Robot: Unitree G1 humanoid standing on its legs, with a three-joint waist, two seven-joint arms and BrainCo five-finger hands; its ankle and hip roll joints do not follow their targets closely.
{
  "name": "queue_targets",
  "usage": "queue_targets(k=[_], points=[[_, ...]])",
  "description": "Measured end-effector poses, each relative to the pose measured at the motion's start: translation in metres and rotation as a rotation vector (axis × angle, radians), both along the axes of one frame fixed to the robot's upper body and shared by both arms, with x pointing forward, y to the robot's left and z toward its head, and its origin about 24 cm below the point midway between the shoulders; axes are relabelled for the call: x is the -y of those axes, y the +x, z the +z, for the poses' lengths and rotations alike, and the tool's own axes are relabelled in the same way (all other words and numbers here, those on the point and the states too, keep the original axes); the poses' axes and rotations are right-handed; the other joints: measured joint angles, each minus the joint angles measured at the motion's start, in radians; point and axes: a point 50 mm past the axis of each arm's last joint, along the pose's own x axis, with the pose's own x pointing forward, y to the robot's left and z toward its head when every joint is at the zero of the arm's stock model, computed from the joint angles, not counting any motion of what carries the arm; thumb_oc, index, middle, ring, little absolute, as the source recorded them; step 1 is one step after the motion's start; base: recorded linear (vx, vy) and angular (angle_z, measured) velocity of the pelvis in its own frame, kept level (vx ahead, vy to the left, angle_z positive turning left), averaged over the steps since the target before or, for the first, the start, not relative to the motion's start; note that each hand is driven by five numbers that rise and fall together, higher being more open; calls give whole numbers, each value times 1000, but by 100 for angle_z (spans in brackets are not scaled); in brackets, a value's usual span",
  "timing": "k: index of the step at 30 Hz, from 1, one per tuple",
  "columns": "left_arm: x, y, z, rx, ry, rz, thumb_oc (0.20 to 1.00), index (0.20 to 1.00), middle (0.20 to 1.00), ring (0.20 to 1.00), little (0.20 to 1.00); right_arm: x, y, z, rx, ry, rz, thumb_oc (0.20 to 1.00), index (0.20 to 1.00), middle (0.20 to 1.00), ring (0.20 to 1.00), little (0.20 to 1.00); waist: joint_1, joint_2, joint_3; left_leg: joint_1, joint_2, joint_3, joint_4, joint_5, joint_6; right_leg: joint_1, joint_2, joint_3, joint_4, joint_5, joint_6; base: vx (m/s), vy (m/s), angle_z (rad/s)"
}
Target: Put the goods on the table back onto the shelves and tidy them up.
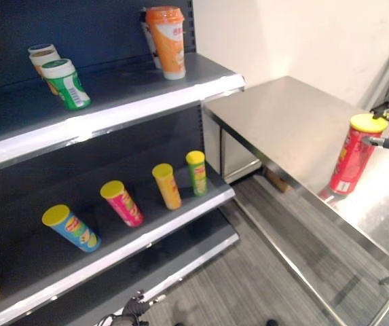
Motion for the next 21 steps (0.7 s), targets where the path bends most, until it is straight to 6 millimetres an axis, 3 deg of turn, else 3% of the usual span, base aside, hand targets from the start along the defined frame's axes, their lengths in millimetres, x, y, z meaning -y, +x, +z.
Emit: queue_targets(k=[4, 9, 21], points=[[8, 4, -2, 14, -11, 33, 1000, 1000, 1000, 1000, 1000, -7, -10, 14, 120, -104, 5, 200, 200, 200, 200, 200, -19, 24, 7, -13, 0, 5, 0, 3, -5, -11, 0, 3, 0, 3, 5, 10, -4, -2], [8, 2, -2, 10, -11, 34, 1000, 1000, 1000, 1000, 1000, 6, -14, -2, 59, -99, -47, 200, 200, 200, 200, 200, -27, 26, 13, -12, 0, 5, 0, 3, -5, -10, 0, 3, 0, 3, 5, 0, 0, 0], [8, 3, -2, 12, -11, 34, 1000, 1000, 1000, 1000, 1000, 6, -14, -1, 61, -97, -50, 200, 200, 200, 200, 200, -28, 22, 22, -5, 0, 8, 0, 3, -5, -9, 0, 6, 0, 3, 6, 0, 0, 0]])
